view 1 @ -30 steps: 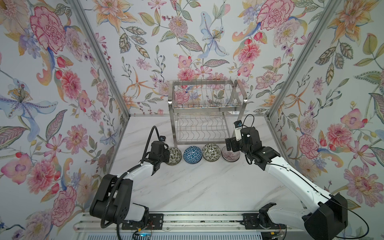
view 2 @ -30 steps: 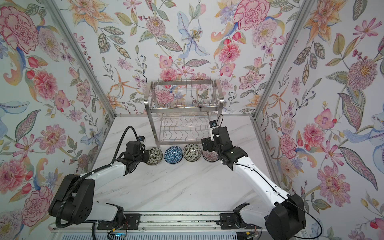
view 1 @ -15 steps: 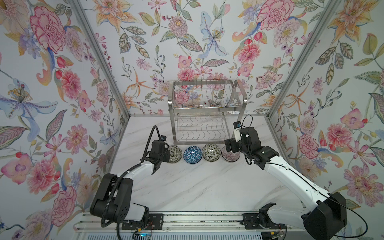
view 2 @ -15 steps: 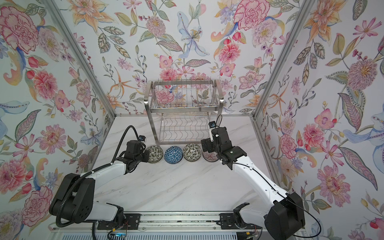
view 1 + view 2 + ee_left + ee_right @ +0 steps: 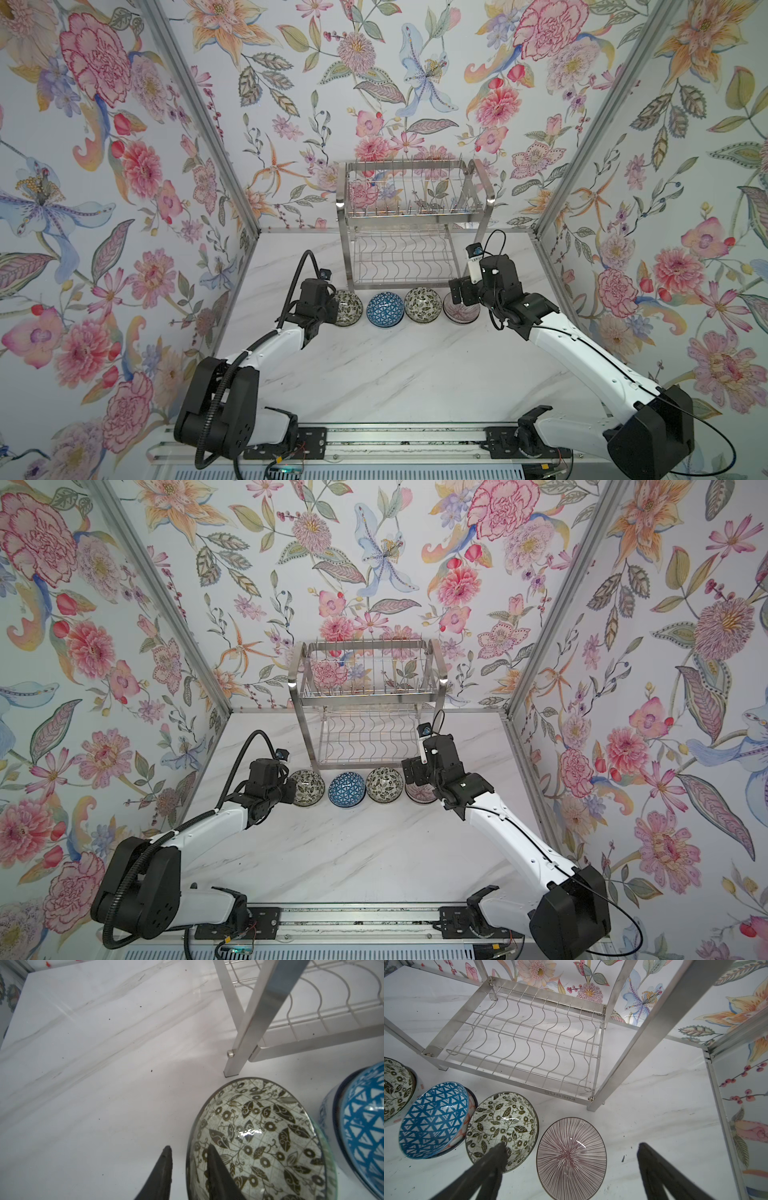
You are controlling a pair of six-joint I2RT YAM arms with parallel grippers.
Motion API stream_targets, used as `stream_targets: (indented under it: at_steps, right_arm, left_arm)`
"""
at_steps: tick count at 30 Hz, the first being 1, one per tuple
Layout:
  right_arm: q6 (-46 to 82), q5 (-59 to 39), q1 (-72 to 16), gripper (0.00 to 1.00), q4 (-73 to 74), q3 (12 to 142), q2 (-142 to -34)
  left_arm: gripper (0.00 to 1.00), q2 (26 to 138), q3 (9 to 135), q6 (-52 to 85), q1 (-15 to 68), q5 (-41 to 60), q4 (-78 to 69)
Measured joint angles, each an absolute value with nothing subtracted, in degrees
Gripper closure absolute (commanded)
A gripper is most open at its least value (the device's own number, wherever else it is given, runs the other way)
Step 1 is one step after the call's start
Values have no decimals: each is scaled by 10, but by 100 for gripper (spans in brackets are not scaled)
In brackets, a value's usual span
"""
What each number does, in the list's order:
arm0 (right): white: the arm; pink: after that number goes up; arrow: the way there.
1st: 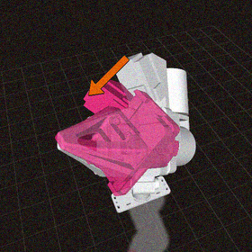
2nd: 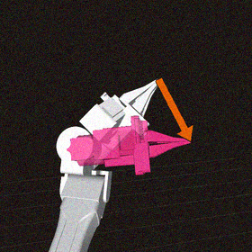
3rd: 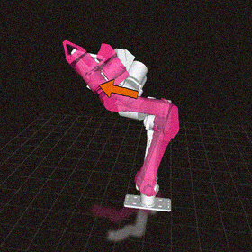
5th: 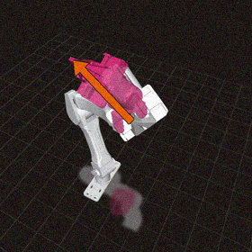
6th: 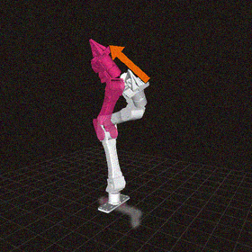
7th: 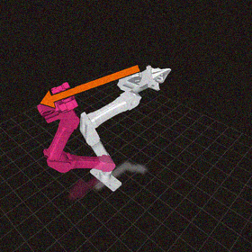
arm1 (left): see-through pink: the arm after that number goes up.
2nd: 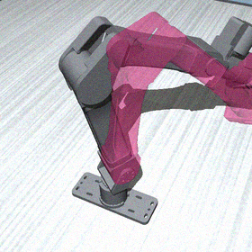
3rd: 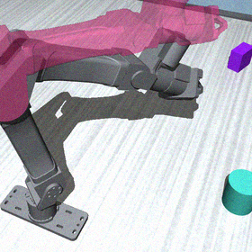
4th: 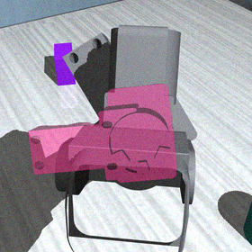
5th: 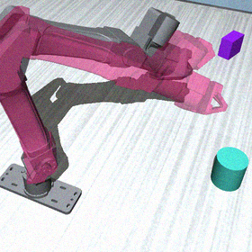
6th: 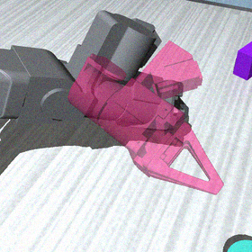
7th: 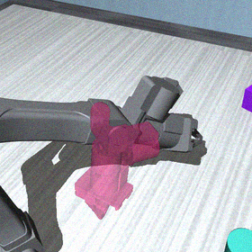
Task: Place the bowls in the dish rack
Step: 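Grasp rim of pink-exterior leaf bowl with left gripper while right gripper hovers nearby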
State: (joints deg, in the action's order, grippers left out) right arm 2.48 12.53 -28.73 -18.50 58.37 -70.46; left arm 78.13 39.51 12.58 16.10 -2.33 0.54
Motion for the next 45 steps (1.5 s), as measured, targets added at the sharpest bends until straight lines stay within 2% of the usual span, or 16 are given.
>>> stream_targets:
  at_steps: [10, 18, 28, 45]
  right_arm:
    - [27, 124, -284, 1, -187, 579, -701]
    - [29, 124, -283, 1, -188, 571, -699]
    - [29, 123, -280, 1, -187, 569, -693]
    - [31, 121, -280, 1, -188, 562, -683]
  left_arm:
    - [62, 793, 398, 124, 161, -17, 9]
    - [74, 813, 398, 126, 161, -15, 9]
    - [99, 810, 408, 131, 161, -5, 4]
    - [100, 771, 409, 129, 161, -19, 25]
